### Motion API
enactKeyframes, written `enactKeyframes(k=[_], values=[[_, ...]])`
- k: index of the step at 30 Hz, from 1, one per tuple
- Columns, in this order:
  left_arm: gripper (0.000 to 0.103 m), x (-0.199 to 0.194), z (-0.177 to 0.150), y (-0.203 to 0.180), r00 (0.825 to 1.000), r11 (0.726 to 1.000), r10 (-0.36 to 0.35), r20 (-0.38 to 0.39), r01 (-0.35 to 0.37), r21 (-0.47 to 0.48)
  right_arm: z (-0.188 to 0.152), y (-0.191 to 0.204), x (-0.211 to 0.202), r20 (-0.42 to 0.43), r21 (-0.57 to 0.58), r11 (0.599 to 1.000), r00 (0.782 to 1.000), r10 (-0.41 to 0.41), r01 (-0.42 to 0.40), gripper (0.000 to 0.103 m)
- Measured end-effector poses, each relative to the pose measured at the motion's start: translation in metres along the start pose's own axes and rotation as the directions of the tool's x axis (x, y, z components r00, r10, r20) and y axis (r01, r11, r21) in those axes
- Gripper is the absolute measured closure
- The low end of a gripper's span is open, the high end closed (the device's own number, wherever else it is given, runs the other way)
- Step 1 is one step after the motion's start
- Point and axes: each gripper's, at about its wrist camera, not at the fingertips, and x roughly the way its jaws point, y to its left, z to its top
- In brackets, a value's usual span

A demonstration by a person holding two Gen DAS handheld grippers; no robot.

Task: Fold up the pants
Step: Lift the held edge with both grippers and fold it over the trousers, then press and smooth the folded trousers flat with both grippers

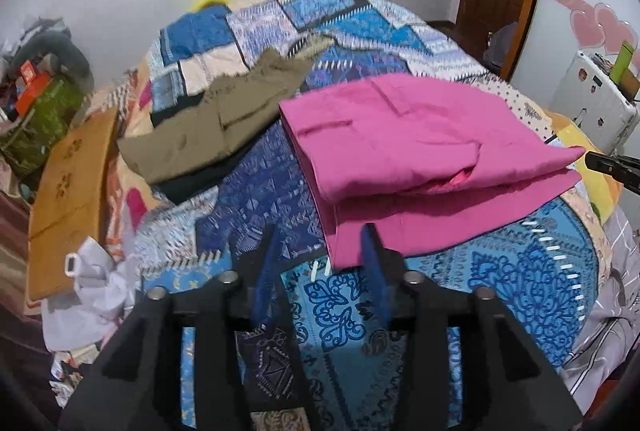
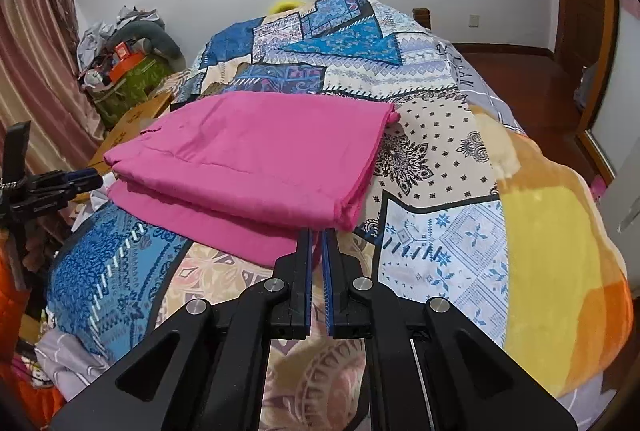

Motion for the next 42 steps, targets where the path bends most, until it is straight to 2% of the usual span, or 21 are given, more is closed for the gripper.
enactKeyframes(k=[3, 5, 6, 9, 11, 15, 22, 26, 31, 32, 33, 35, 36, 37, 39, 40, 41, 42], values=[[0.038, -0.012, 0.009, -0.002, 0.999, 1.000, 0.002, 0.042, -0.002, 0.013, 0.005, 0.002, -0.011, 0.021, 0.002, 1.000, 1.000, -0.009, 0.009, 0.086], [0.023, -0.019, 0.017, -0.008, 0.998, 1.000, -0.008, 0.070, 0.006, 0.029, 0.010, 0.005, -0.018, 0.042, -0.004, 1.000, 0.999, -0.010, 0.010, 0.069], [0.021, -0.021, 0.019, -0.010, 0.997, 0.999, -0.012, 0.074, 0.010, 0.038, 0.013, 0.008, -0.021, 0.058, -0.013, 1.000, 0.998, -0.007, 0.008, 0.061], [0.016, -0.018, 0.028, -0.023, 0.997, 0.996, -0.030, 0.072, 0.024, 0.089, 0.022, 0.021, -0.025, 0.086, -0.050, 0.999, 0.996, 0.009, -0.005, 0.048], [0.015, -0.009, 0.032, -0.036, 0.998, 0.990, -0.035, 0.048, 0.028, 0.139, 0.028, 0.031, -0.023, 0.087, -0.080, 0.997, 0.996, 0.032, -0.025, 0.043], [0.015, 0.012, 0.033, -0.055, 0.999, 0.977, -0.037, 0.010, 0.034, 0.212, 0.032, 0.049, -0.006, 0.061, -0.136, 0.989, 0.995, 0.073, -0.064, 0.042], [0.015, 0.046, 0.033, -0.077, 0.996, 0.960, -0.037, -0.083, 0.059, 0.273, 0.028, 0.078, 0.037, -0.044, -0.228, 0.967, 0.993, 0.109, -0.116, 0.042], [0.015, 0.051, 0.042, -0.073, 0.993, 0.968, -0.071, -0.096, 0.092, 0.235, 0.027, 0.090, 0.056, -0.088, -0.258, 0.957, 0.990, 0.111, -0.130, 0.042], [0.016, 0.046, 0.051, -0.068, 0.987, 0.972, -0.133, -0.092, 0.148, 0.181, 0.034, 0.104, 0.072, -0.094, -0.320, 0.939, 0.990, 0.102, -0.127, 0.043], [0.016, 0.045, 0.053, -0.067, 0.986, 0.973, -0.137, -0.091, 0.151, 0.177, 0.036, 0.106, 0.075, -0.099, -0.331, 0.935, 0.990, 0.097, -0.125, 0.049], [0.016, 0.045, 0.054, -0.068, 0.986, 0.972, -0.141, -0.088, 0.155, 0.178, 0.037, 0.107, 0.077, -0.095, -0.339, 0.933, 0.991, 0.093, -0.120, 0.062], [0.018, 0.044, 0.053, -0.071, 0.985, 0.968, -0.148, -0.086, 0.162, 0.189, 0.041, 0.107, 0.082, -0.099, -0.345, 0.930, 0.991, 0.095, -0.124, 0.076], [0.020, 0.045, 0.051, -0.073, 0.983, 0.965, -0.156, -0.092, 0.172, 0.199, 0.042, 0.107, 0.082, -0.100, -0.343, 0.930, 0.990, 0.102, -0.130, 0.080], [0.023, 0.046, 0.051, -0.074, 0.983, 0.963, -0.159, -0.097, 0.176, 0.204, 0.043, 0.108, 0.082, -0.096, -0.344, 0.929, 0.989, 0.110, -0.137, 0.087], [0.035, 0.049, 0.047, -0.078, 0.984, 0.962, -0.139, -0.107, 0.160, 0.222, 0.044, 0.111, 0.078, -0.072, -0.362, 0.923, 0.991, 0.110, -0.128, 0.093], [0.045, 0.051, 0.045, -0.079, 0.987, 0.963, -0.124, -0.106, 0.146, 0.227, 0.044, 0.113, 0.075, -0.060, -0.371, 0.920, 0.992, 0.110, -0.125, 0.094], [0.060, 0.052, 0.044, -0.079, 0.991, 0.966, -0.093, -0.100, 0.115, 0.233, 0.044, 0.114, 0.072, -0.048, -0.378, 0.918, 0.993, 0.111, -0.121, 0.095], [0.067, 0.053, 0.044, -0.078, 0.992, 0.967, -0.080, -0.097, 0.101, 0.233, 0.045, 0.115, 0.071, -0.039, -0.382, 0.917, 0.993, 0.113, -0.119, 0.096]])
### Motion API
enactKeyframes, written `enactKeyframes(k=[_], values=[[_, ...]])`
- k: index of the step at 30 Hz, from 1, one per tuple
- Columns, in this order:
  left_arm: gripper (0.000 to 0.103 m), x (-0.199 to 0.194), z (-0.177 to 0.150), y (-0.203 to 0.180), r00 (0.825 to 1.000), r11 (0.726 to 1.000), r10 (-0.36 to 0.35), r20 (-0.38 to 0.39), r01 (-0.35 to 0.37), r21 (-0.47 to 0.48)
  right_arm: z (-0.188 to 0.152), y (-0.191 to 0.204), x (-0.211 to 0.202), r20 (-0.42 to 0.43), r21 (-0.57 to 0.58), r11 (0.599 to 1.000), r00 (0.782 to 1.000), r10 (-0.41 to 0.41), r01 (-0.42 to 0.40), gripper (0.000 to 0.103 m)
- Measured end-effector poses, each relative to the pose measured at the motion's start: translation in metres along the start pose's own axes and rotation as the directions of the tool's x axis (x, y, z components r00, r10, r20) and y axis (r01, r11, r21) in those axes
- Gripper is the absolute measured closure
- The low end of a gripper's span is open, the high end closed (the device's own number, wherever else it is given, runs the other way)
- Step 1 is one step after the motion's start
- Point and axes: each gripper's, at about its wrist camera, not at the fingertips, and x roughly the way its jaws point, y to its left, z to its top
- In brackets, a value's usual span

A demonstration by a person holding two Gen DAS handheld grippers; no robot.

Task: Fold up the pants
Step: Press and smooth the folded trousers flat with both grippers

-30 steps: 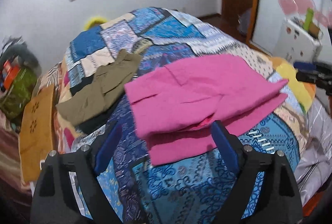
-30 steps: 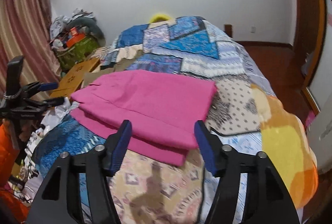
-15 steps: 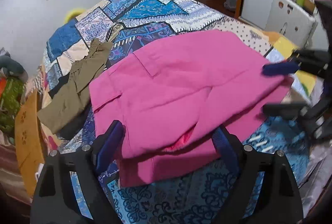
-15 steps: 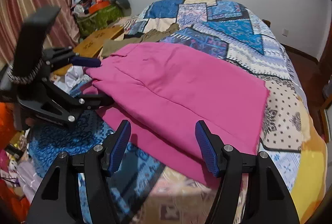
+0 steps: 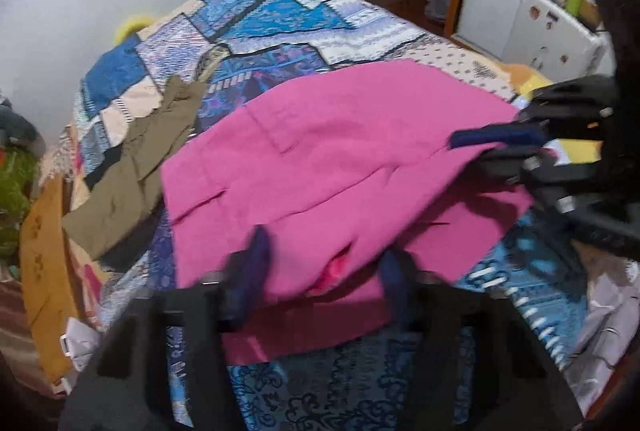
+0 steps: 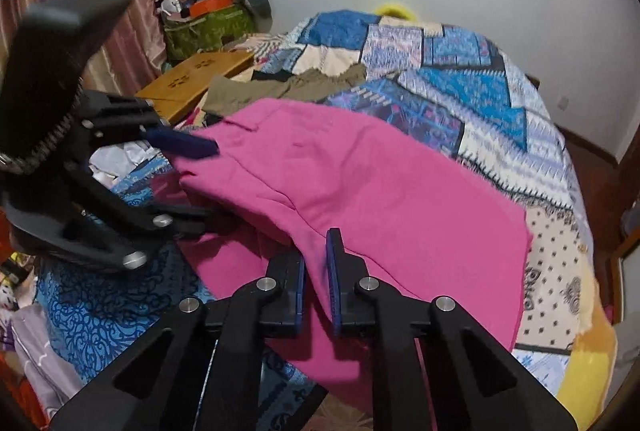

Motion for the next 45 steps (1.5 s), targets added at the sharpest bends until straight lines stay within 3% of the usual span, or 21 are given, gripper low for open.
enactKeyframes(k=[3, 10, 18, 21, 27, 31, 35, 40, 45], values=[[0.084, -0.008, -0.001, 0.003, 1.000, 1.000, -0.009, 0.030, 0.010, -0.029, 0.002, 0.001, -0.009, 0.029, -0.007, 1.000, 1.000, 0.002, -0.001, 0.096], [0.086, -0.028, -0.002, -0.005, 0.998, 1.000, -0.010, 0.066, 0.010, -0.007, 0.001, 0.010, -0.030, 0.079, -0.042, 0.999, 0.997, -0.019, 0.022, 0.096], [0.086, -0.016, -0.022, -0.009, 0.999, 0.999, -0.039, 0.004, 0.039, -0.031, -0.018, 0.013, -0.020, 0.018, -0.023, 1.000, 1.000, -0.008, 0.008, 0.096], [0.080, -0.020, -0.029, -0.008, 0.999, 0.998, -0.041, -0.006, 0.040, -0.052, -0.025, 0.016, -0.017, -0.023, -0.002, 1.000, 1.000, 0.010, -0.010, 0.095], [0.053, -0.040, -0.038, -0.001, 0.998, 0.994, -0.053, 0.019, 0.055, -0.090, -0.025, 0.021, -0.035, -0.008, 0.016, 0.999, 0.999, 0.033, -0.033, 0.088], [0.051, -0.060, -0.033, 0.006, 0.996, 0.990, -0.052, 0.074, 0.061, -0.129, -0.018, 0.022, -0.049, 0.050, 0.041, 0.998, 0.998, 0.049, -0.052, 0.074], [0.034, -0.072, -0.019, 0.014, 0.989, 0.983, -0.017, 0.145, 0.043, -0.177, -0.007, 0.017, -0.051, 0.099, 0.093, 0.994, 0.994, 0.043, -0.052, 0.055], [0.034, -0.061, -0.001, 0.019, 0.987, 0.975, -0.033, 0.158, 0.066, -0.211, 0.000, 0.004, -0.033, 0.103, 0.193, 0.979, 0.994, 0.043, -0.063, 0.054], [0.034, -0.028, -0.001, 0.014, 0.995, 0.980, -0.035, 0.091, 0.052, -0.193, -0.008, -0.001, -0.009, 0.036, 0.222, 0.974, 0.998, 0.049, -0.056, 0.054]])
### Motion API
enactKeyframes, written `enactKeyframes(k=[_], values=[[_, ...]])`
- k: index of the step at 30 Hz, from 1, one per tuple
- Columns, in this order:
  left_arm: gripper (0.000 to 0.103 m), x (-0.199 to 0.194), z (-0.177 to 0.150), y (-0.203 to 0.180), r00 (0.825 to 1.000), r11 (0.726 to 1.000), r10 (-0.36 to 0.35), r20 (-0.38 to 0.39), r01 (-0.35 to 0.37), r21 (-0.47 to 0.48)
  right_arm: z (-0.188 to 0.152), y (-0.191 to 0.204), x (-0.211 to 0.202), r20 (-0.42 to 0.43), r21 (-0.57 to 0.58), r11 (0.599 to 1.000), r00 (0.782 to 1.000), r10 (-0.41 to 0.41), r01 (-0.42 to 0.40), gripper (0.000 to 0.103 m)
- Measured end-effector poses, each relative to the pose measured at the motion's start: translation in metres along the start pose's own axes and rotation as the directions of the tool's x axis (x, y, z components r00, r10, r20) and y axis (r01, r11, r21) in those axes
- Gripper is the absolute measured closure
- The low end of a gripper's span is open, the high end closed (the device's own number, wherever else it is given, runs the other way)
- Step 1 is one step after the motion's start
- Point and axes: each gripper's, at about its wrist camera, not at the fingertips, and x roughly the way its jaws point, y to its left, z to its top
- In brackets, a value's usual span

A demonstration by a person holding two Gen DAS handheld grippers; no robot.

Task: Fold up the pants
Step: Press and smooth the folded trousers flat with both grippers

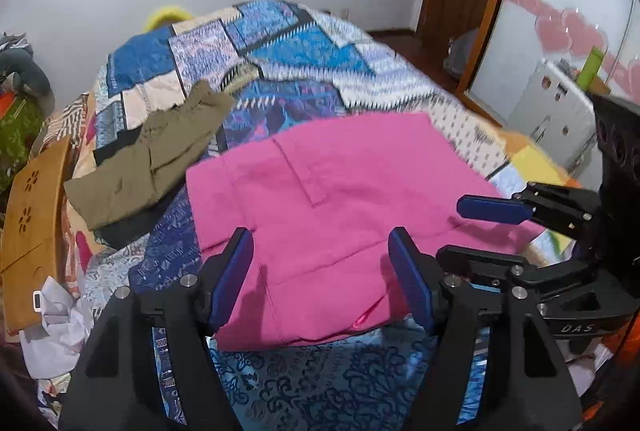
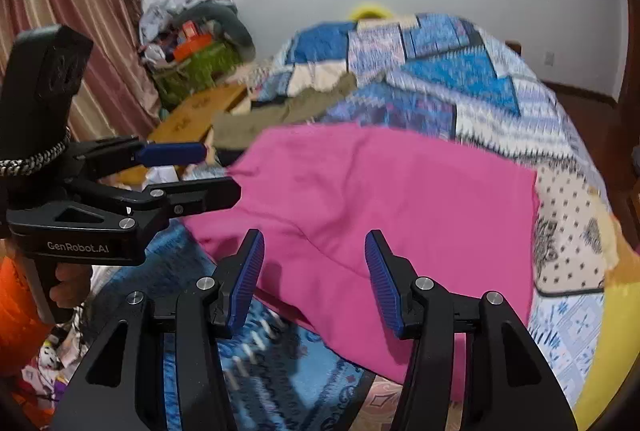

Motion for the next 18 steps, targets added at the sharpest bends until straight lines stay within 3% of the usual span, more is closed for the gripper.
enactKeyframes(k=[5, 7, 10, 16, 18], values=[[0.031, 0.029, -0.021, 0.005, 0.996, 0.999, 0.041, -0.084, -0.039, 0.024, -0.019, -0.011, 0.016, -0.084, 0.000, 1.000, 0.996, -0.020, 0.020, 0.055], [0.030, 0.025, -0.025, 0.010, 0.997, 1.000, 0.023, -0.074, -0.023, 0.005, -0.025, -0.012, 0.010, -0.071, -0.019, 1.000, 0.997, -0.026, 0.024, 0.055], [0.030, 0.018, -0.031, 0.016, 0.996, 0.997, 0.072, -0.060, -0.072, 0.009, -0.029, -0.014, 0.002, -0.066, -0.021, 0.999, 0.997, -0.047, 0.046, 0.055], [0.027, 0.012, -0.044, 0.040, 0.991, 0.994, 0.104, -0.081, -0.107, -0.034, -0.040, -0.030, -0.017, -0.052, 0.033, 0.997, 0.996, -0.075, 0.077, 0.055], [0.026, 0.012, -0.048, 0.047, 0.994, 0.995, 0.068, -0.087, -0.074, -0.063, -0.043, -0.036, -0.022, -0.050, 0.051, 0.994, 0.995, -0.092, 0.094, 0.055]])
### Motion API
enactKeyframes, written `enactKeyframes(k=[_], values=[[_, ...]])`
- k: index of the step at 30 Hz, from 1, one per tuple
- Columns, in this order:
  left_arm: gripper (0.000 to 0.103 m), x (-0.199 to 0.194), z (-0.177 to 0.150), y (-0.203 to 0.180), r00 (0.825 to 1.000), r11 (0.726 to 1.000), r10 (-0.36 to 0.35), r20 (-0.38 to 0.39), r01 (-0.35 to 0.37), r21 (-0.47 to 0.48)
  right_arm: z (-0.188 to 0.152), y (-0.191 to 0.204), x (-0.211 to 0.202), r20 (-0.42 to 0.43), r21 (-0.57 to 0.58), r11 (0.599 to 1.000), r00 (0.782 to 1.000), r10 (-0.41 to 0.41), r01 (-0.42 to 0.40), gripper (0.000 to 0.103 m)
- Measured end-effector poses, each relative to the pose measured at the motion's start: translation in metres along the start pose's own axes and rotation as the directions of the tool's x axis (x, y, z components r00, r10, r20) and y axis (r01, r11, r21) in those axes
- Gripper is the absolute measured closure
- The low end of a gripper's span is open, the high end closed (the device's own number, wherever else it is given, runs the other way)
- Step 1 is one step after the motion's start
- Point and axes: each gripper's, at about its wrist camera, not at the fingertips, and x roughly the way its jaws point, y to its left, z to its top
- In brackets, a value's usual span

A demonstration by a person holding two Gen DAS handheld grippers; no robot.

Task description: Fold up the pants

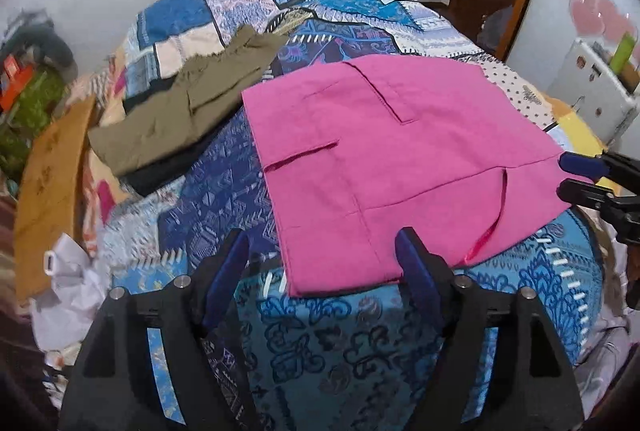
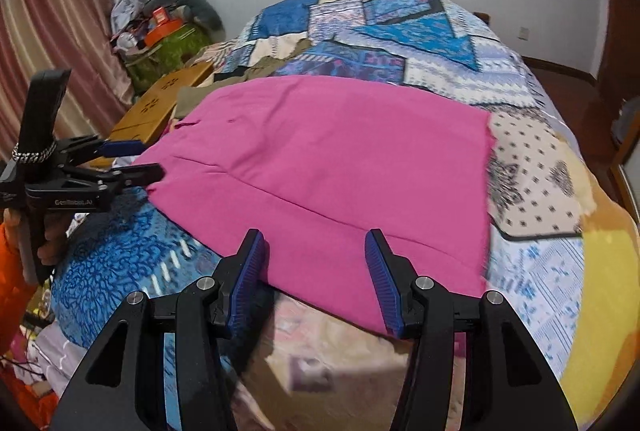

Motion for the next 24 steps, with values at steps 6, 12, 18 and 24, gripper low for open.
enactKeyframes(k=[6, 12, 18, 24], values=[[0.026, -0.003, -0.002, -0.002, 1.000, 1.000, 0.020, 0.010, -0.020, 0.011, -0.013, -0.023, -0.013, 0.001, 0.076, 0.996, 0.999, -0.040, 0.040, 0.055], [0.026, -0.004, -0.004, -0.001, 1.000, 1.000, 0.014, 0.007, -0.014, 0.015, -0.026, -0.047, -0.023, -0.010, 0.145, 0.986, 0.997, -0.080, 0.081, 0.055], [0.026, -0.017, 0.003, 0.006, 1.000, 1.000, -0.004, 0.022, 0.004, -0.015, -0.034, -0.058, -0.031, -0.023, 0.158, 0.981, 0.994, -0.109, 0.111, 0.053], [0.026, -0.041, 0.019, 0.019, 0.996, 0.999, 0.032, 0.086, -0.028, -0.044, -0.029, -0.066, -0.040, -0.043, 0.148, 0.980, 0.991, -0.130, 0.135, 0.051]])
